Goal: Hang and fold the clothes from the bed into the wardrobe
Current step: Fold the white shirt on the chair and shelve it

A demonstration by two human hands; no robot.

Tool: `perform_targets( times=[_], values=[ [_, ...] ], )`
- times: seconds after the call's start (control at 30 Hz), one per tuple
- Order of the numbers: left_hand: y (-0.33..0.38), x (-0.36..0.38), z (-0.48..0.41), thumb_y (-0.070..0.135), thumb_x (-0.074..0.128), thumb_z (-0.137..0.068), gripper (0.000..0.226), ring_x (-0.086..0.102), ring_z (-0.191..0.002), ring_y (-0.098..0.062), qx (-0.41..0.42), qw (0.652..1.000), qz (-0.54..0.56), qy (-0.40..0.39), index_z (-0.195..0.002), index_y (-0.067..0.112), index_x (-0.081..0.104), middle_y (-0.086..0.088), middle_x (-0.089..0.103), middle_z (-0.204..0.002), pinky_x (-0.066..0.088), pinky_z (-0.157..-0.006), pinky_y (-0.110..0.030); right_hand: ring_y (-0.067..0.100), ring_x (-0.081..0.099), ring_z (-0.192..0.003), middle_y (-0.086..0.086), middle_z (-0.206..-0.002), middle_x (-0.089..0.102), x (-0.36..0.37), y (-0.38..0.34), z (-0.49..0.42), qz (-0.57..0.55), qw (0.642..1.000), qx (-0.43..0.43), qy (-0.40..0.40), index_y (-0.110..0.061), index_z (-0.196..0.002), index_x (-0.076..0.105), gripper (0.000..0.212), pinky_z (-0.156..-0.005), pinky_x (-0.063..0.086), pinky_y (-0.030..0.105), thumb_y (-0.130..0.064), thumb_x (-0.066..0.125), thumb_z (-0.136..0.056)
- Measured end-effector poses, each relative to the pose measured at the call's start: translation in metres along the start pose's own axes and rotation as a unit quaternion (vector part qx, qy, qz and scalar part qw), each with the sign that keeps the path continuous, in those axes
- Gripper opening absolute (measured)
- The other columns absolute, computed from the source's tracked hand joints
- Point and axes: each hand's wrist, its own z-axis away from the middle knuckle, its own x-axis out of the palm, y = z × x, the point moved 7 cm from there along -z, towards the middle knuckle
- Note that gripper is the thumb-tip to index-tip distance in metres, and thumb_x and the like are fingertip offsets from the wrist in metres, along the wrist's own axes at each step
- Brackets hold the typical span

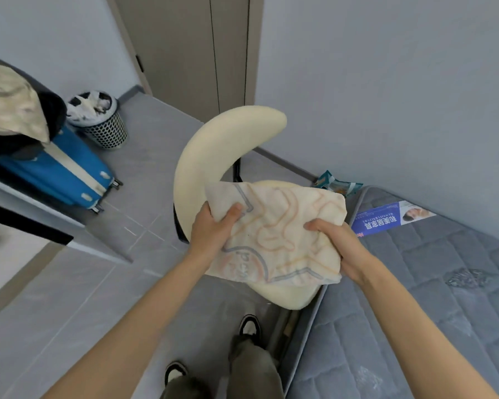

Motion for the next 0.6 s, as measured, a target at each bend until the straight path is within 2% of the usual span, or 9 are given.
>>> perform_targets(
  times=[0.07,0.1,0.2,0.3,0.37,0.5,0.6],
  values=[
    [0.017,-0.027,0.020,0.043,0.067,-0.084,0.033,0.053,-0.081,0.013,0.044,0.998,-0.016,0.039,-0.109,0.028,0.052,0.026,0.057,-0.092,0.040,-0.065,-0.005,0.026,0.070,-0.097,0.008,-0.106,0.073,0.022,-0.013,0.023,0.004,1.000,-0.019,-0.018,-0.018,-0.110,0.067,0.046,-0.082,0.056,0.043,-0.022,0.077,-0.065],
    [0.022,-0.042,0.029,0.044,0.068,-0.084,0.034,0.052,-0.080,0.015,0.057,0.996,-0.018,0.059,-0.109,0.028,0.051,0.027,0.056,-0.091,0.039,-0.065,-0.005,0.027,0.070,-0.098,0.009,-0.106,0.073,0.034,-0.019,0.034,0.006,0.999,-0.026,-0.028,-0.018,-0.111,0.066,0.046,-0.083,0.056,0.044,-0.022,0.077,-0.067],
    [0.034,-0.095,0.053,0.046,0.068,-0.083,0.035,0.052,-0.083,0.011,0.074,0.992,-0.014,0.101,-0.109,0.031,0.050,0.026,0.057,-0.093,0.042,-0.068,-0.016,0.030,0.069,-0.101,0.012,-0.109,0.072,0.081,-0.032,0.064,0.009,0.997,-0.032,-0.067,-0.011,-0.118,0.064,0.052,-0.086,0.055,0.045,-0.023,0.076,-0.069],
    [0.042,-0.157,0.076,0.047,0.067,-0.082,0.035,0.051,-0.078,0.017,0.085,0.989,-0.004,0.125,-0.108,0.032,0.050,0.025,0.056,-0.093,0.038,-0.062,-0.007,0.031,0.068,-0.103,0.011,-0.111,0.071,0.142,-0.041,0.095,0.024,0.993,-0.052,-0.105,-0.012,-0.119,0.063,0.052,-0.090,0.053,0.047,-0.023,0.075,-0.070],
    [0.045,-0.206,0.096,0.047,0.067,-0.083,0.036,0.049,-0.076,0.020,0.097,0.983,-0.003,0.156,-0.110,0.033,0.049,0.026,0.054,-0.093,0.037,-0.060,-0.004,0.028,0.069,-0.102,0.009,-0.110,0.072,0.187,-0.043,0.116,0.037,0.988,-0.074,-0.128,-0.013,-0.117,0.063,0.047,-0.086,0.055,0.043,-0.021,0.074,-0.072],
    [0.043,-0.314,0.150,0.047,0.065,-0.084,0.036,0.053,-0.079,0.015,0.121,0.965,-0.008,0.231,-0.111,0.028,0.053,0.024,0.057,-0.093,0.038,-0.063,-0.006,0.024,0.071,-0.096,0.007,-0.106,0.073,0.288,-0.033,0.158,0.059,0.977,-0.084,-0.186,-0.015,-0.111,0.065,0.030,-0.074,0.059,0.035,-0.015,0.070,-0.081],
    [0.039,-0.397,0.200,0.045,0.065,-0.085,0.040,0.059,-0.088,0.006,0.136,0.949,0.002,0.284,-0.117,0.023,0.057,0.019,0.062,-0.100,0.044,-0.073,-0.016,0.025,0.071,-0.096,0.008,-0.106,0.073,0.369,-0.019,0.192,0.084,0.964,-0.070,-0.243,-0.014,-0.112,0.066,0.038,-0.080,0.057,0.039,-0.019,0.073,-0.076]
  ],
)
